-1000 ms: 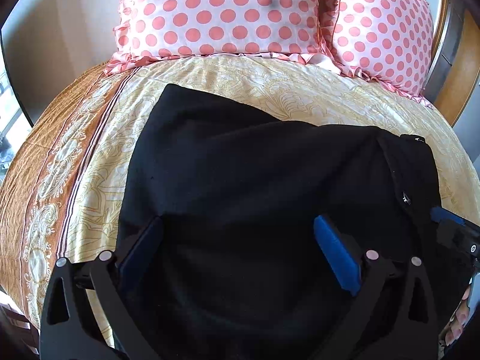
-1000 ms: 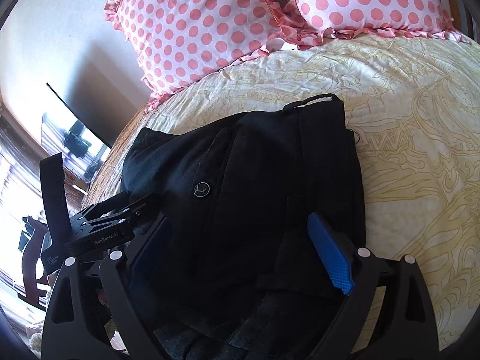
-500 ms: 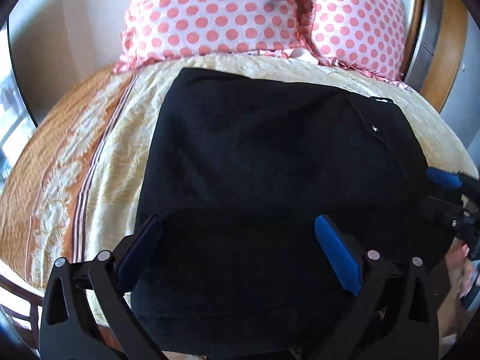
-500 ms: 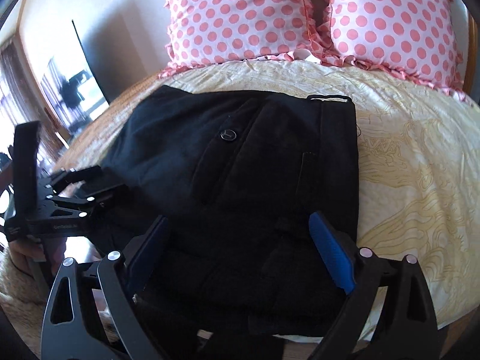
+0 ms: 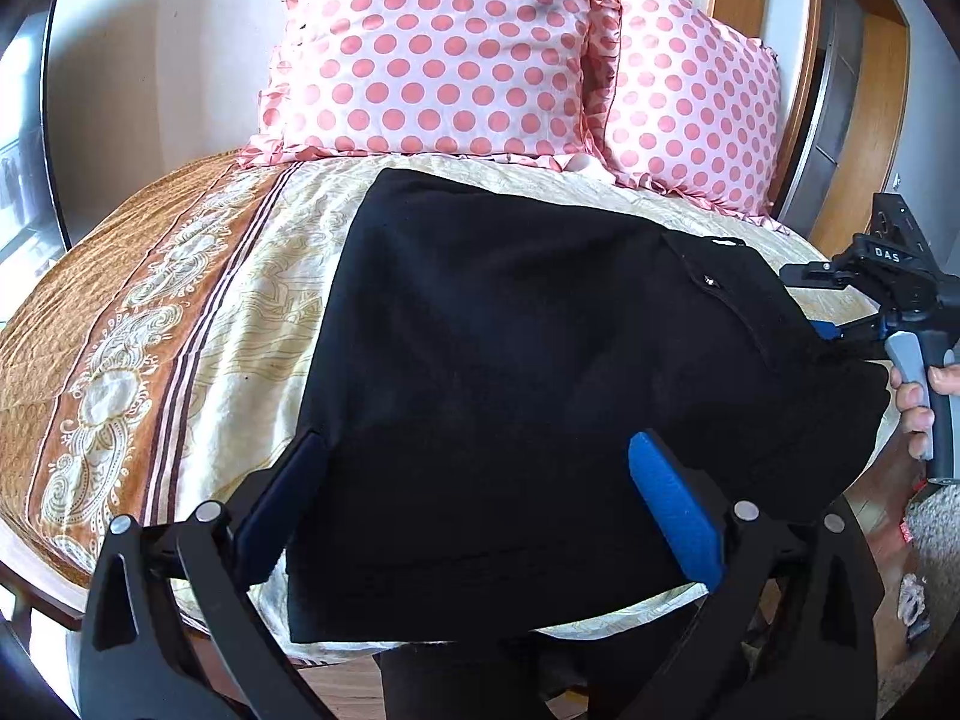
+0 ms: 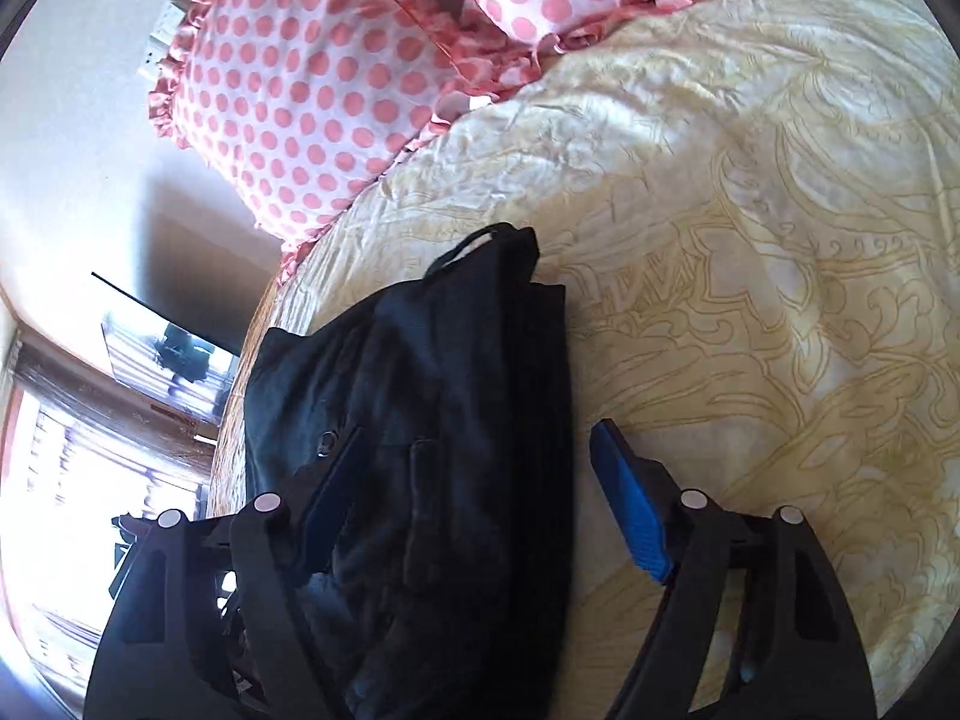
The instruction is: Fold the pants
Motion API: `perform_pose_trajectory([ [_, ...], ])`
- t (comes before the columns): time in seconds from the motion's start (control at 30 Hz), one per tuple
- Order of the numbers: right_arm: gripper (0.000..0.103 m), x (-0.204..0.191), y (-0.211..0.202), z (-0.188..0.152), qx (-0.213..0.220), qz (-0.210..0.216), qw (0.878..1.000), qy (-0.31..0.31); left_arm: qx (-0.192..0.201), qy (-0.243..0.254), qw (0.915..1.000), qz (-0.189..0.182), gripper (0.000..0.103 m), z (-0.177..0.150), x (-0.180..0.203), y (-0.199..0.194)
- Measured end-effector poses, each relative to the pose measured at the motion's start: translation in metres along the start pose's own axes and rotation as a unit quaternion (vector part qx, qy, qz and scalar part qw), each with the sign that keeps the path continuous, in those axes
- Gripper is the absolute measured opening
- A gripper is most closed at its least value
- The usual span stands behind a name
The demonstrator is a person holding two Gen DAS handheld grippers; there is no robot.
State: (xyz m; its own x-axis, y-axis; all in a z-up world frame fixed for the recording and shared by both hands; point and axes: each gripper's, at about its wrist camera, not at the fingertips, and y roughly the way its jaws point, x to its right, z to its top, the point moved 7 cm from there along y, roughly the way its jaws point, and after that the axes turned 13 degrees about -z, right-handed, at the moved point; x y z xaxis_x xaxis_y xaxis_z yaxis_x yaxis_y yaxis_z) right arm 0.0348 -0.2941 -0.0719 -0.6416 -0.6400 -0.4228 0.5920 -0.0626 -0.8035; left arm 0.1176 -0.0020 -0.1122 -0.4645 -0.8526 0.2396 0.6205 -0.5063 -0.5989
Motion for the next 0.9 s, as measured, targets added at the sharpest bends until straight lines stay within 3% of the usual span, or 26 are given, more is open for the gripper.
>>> perform_pose_trajectory([
  [0.1,0.067,-0.005,0.001,-0.002,-0.008,0.016,1.000,-0.013,0.000,0.004,1.0000,0.000,0.101,0.000,0.000,0.001],
  [0.43,0.067,-0.008,0.003,-0.010,-0.026,0.029,0.999,-0.038,0.003,0.012,0.9999,-0.006,0.101,-0.002,-0.001,0.001],
  [0.47,0.059,-0.011,0.003,-0.011,-0.024,0.027,0.998,-0.049,0.004,0.012,0.9999,-0.006,0.101,-0.002,-0.001,0.002],
  [0.5,0.045,-0.017,0.003,-0.013,-0.023,0.028,0.997,-0.064,0.005,0.012,0.9999,-0.006,0.101,-0.002,-0.001,0.002],
  [0.57,0.039,-0.027,0.000,-0.016,-0.002,0.004,0.995,-0.096,0.005,0.011,0.9999,-0.004,0.101,-0.003,-0.001,0.002],
  [0.67,0.036,-0.047,-0.010,-0.025,0.043,-0.046,0.984,-0.167,0.005,0.010,0.9999,-0.002,0.101,-0.004,-0.001,0.002],
  [0.83,0.036,-0.083,-0.022,-0.047,0.109,-0.115,0.943,-0.291,0.002,0.008,1.0000,0.004,0.101,-0.004,-0.003,0.003],
  [0.9,0.036,-0.077,-0.021,-0.044,0.100,-0.114,0.950,-0.273,0.003,0.008,1.0000,0.005,0.101,-0.003,-0.003,0.004],
])
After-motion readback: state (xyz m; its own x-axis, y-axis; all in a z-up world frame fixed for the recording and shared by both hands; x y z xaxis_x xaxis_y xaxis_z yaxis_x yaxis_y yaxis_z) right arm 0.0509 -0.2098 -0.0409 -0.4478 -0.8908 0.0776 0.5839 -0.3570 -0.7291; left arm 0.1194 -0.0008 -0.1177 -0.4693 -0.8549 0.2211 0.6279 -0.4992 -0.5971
